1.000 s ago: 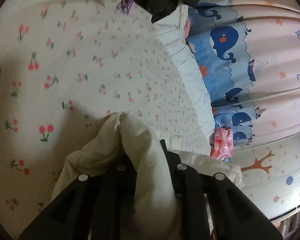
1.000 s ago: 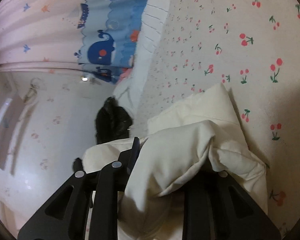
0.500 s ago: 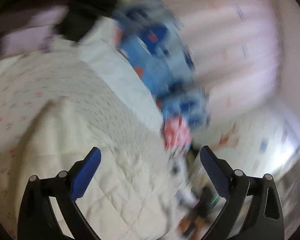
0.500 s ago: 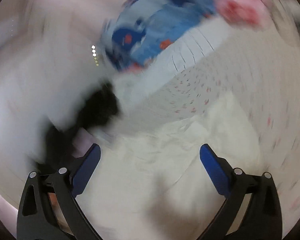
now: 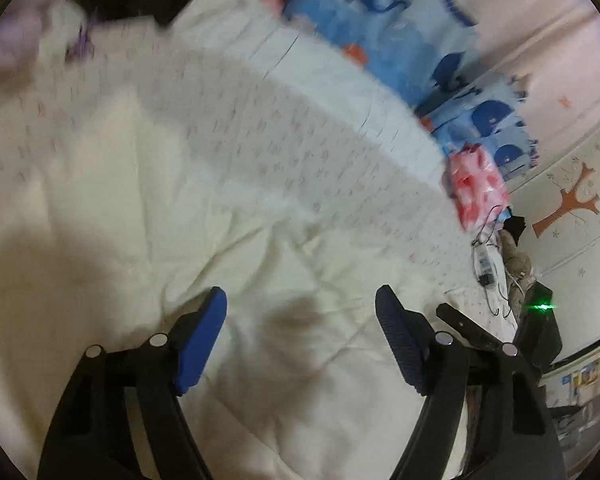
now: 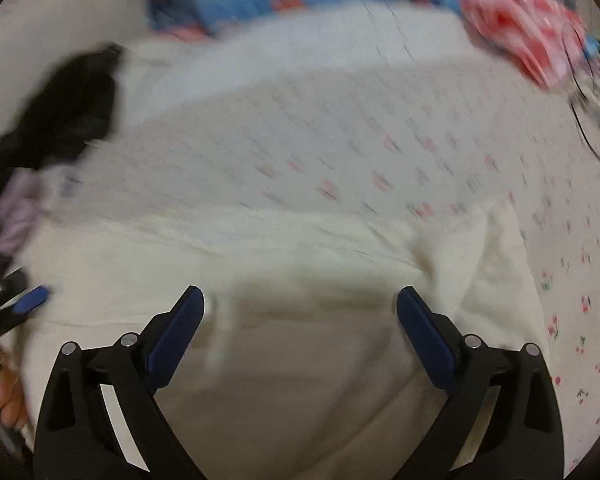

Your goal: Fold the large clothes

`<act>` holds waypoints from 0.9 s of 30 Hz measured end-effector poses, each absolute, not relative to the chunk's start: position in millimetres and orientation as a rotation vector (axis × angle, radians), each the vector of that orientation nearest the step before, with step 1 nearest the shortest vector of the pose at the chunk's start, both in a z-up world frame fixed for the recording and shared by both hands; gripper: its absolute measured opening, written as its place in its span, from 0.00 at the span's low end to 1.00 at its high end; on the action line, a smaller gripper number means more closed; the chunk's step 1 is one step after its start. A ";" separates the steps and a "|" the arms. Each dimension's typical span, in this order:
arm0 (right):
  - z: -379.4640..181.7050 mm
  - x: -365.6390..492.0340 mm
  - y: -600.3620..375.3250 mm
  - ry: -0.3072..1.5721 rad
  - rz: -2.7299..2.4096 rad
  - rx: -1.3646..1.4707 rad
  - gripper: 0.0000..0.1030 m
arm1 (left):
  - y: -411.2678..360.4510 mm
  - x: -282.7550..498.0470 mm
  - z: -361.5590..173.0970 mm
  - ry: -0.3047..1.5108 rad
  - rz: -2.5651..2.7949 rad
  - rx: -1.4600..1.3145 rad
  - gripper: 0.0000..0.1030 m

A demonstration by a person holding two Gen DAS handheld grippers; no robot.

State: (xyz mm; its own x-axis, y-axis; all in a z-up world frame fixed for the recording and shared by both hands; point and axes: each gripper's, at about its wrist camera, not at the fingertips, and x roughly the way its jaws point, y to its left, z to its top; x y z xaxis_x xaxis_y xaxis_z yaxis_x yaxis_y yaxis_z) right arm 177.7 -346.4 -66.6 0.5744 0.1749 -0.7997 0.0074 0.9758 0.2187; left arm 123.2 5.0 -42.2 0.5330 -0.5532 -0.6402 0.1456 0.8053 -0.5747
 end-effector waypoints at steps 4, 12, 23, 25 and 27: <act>-43.5 189.2 -292.8 0.920 0.193 0.108 0.93 | 2.3 123.1 -20.8 0.840 -0.417 -0.503 0.87; -128.7 243.9 -276.1 1.144 0.063 0.036 0.94 | -1.7 146.8 -88.8 0.906 -0.336 -0.438 0.87; -115.2 140.1 -421.8 0.926 -0.035 0.293 0.93 | 72.2 127.5 -97.2 0.858 -0.199 -0.517 0.90; -107.9 135.5 -414.6 0.945 -0.059 0.231 0.93 | 69.3 128.0 -104.8 0.853 -0.178 -0.492 0.89; -100.8 130.8 -411.1 0.988 -0.046 0.189 0.93 | 63.5 120.7 -93.5 0.833 -0.142 -0.429 0.89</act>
